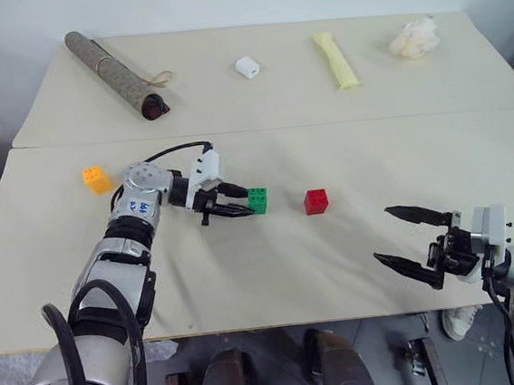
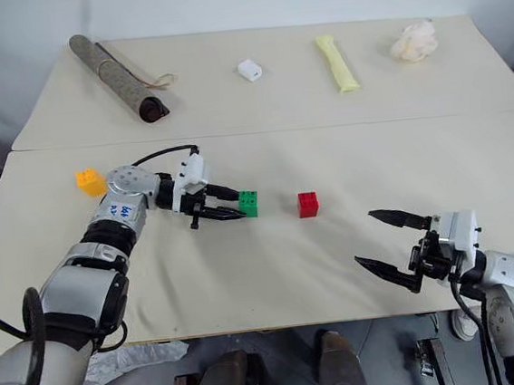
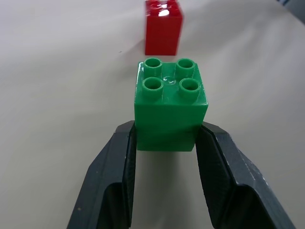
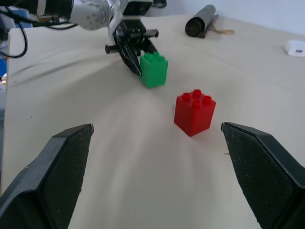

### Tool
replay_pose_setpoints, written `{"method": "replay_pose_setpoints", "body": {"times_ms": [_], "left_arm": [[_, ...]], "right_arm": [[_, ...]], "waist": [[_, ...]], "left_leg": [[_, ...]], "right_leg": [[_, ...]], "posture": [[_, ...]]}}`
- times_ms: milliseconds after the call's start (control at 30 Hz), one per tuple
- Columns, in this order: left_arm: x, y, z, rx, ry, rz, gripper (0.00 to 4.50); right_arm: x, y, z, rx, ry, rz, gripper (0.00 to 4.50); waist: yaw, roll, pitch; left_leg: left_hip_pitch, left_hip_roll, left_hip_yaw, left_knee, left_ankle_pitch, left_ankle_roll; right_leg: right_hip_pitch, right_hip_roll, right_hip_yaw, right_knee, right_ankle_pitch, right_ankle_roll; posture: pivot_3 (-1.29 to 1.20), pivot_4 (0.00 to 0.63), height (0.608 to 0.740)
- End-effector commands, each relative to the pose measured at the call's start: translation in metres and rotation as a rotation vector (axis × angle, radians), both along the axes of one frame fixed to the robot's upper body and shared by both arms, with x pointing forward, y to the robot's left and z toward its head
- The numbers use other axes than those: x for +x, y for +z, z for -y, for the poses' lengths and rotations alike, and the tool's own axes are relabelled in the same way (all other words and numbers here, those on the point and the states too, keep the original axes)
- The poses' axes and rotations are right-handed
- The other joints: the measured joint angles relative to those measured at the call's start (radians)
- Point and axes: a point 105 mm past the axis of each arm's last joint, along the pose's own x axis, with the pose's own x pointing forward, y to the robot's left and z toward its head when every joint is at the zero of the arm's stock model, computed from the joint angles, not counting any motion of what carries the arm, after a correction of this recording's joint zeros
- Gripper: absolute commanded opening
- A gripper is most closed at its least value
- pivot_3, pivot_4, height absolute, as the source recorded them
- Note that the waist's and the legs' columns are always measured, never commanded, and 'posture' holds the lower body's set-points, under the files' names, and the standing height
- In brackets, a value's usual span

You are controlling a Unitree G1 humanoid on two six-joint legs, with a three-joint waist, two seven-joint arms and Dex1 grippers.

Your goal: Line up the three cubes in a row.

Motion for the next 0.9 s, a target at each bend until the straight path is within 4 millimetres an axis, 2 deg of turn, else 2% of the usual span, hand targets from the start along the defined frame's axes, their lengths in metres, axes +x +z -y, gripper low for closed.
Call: {"method": "replay_pose_setpoints", "body": {"times_ms": [33,167,233,333,433,500,600,667,733,767,900], "left_arm": [[0.0,0.002,0.003,0.023,-0.024,0.024,1.45],[-0.001,0.0,0.005,0.016,-0.03,0.017,1.45],[0.001,0.0,0.005,0.018,-0.014,0.034,2.19],[0.005,0.004,0.003,-0.032,0.028,0.022,3.0],[0.003,0.013,-0.013,-0.087,0.032,0.064,3.98],[0.0,0.015,-0.028,-0.103,0.046,0.11,4.46],[-0.012,0.019,-0.06,-0.183,0.102,0.178,4.46],[-0.021,0.03,-0.08,-0.243,0.191,0.318,4.46],[-0.031,0.047,-0.105,-0.371,0.375,0.373,4.46],[-0.043,0.049,-0.119,-0.404,0.46,0.392,4.46],[-0.1,0.031,-0.18,-0.471,0.86,0.353,4.46]], "right_arm": [[-0.005,0.01,-0.002,0.015,-0.016,0.043,4.5],[-0.005,0.01,-0.003,0.016,-0.02,0.042,4.5],[-0.003,0.01,-0.004,0.016,-0.017,0.043,4.5],[0.003,0.011,-0.011,0.028,0.012,0.044,4.5],[0.008,0.012,-0.019,0.055,0.049,0.021,4.5],[0.014,0.015,-0.023,0.075,0.05,0.012,4.5],[0.025,0.022,-0.03,0.114,0.028,0.044,4.5],[0.027,0.023,-0.038,0.124,0.064,0.036,4.5],[0.028,0.025,-0.045,0.128,0.103,0.043,4.5],[0.029,0.026,-0.049,0.132,0.128,0.038,4.5],[0.035,0.029,-0.066,0.125,0.224,0.038,4.5]], "waist": [[0.001,0.0,0.0],[0.003,0.0,0.0],[0.003,0.0,0.0],[0.0,0.0,0.0],[-0.004,0.0,0.0],[-0.007,0.0,0.0],[-0.015,0.0,0.0],[-0.023,0.001,0.0],[-0.026,0.0,0.0],[-0.027,0.0,0.0],[-0.033,0.001,0.0]], "left_leg": [[0.0,0.0,0.0,0.001,0.0,0.0],[0.0,0.0,-0.001,0.002,0.0,0.0],[0.0,0.0,-0.001,0.002,0.0,0.0],[0.0,0.0,-0.001,0.002,0.0,0.0],[0.0,0.0,-0.001,0.002,0.0,0.0],[0.0,0.001,-0.001,0.002,0.0,0.0],[0.001,0.001,-0.001,0.002,0.0,0.0],[0.001,0.002,-0.001,0.002,0.0,0.0],[0.0,0.003,-0.006,0.003,0.0,0.0],[0.0,0.003,-0.009,0.003,0.0,0.0],[0.003,0.005,-0.011,0.003,-0.001,0.002]], "right_leg": [[0.0,0.0,0.0,0.001,0.0,0.0],[0.0,0.0,0.0,0.001,0.0,0.0],[0.0,0.0,0.0,0.001,0.0,0.0],[0.0,0.0,0.0,0.002,0.0,0.0],[0.0,0.0,0.0,0.003,0.0,0.0],[0.0,0.0,0.0,0.003,0.0,0.0],[0.0,0.0,0.0,0.004,0.0,-0.001],[0.0,0.0,0.001,0.004,0.0,-0.001],[0.0,0.0,0.0,0.004,0.0,-0.001],[0.0,-0.001,0.0,0.004,0.0,-0.001],[0.0,-0.004,0.003,0.005,0.0,-0.001]], "posture": [[0.0,0.15,0.74],[0.0,0.15,0.74],[0.0,0.15,0.74],[0.0,0.15,0.74],[0.0,0.15,0.74],[0.0,0.15,0.74],[0.0,0.15,0.74],[0.0,0.15,0.74],[0.0,0.15,0.74],[0.0,0.15,0.74],[0.0,0.15,0.74]]}}
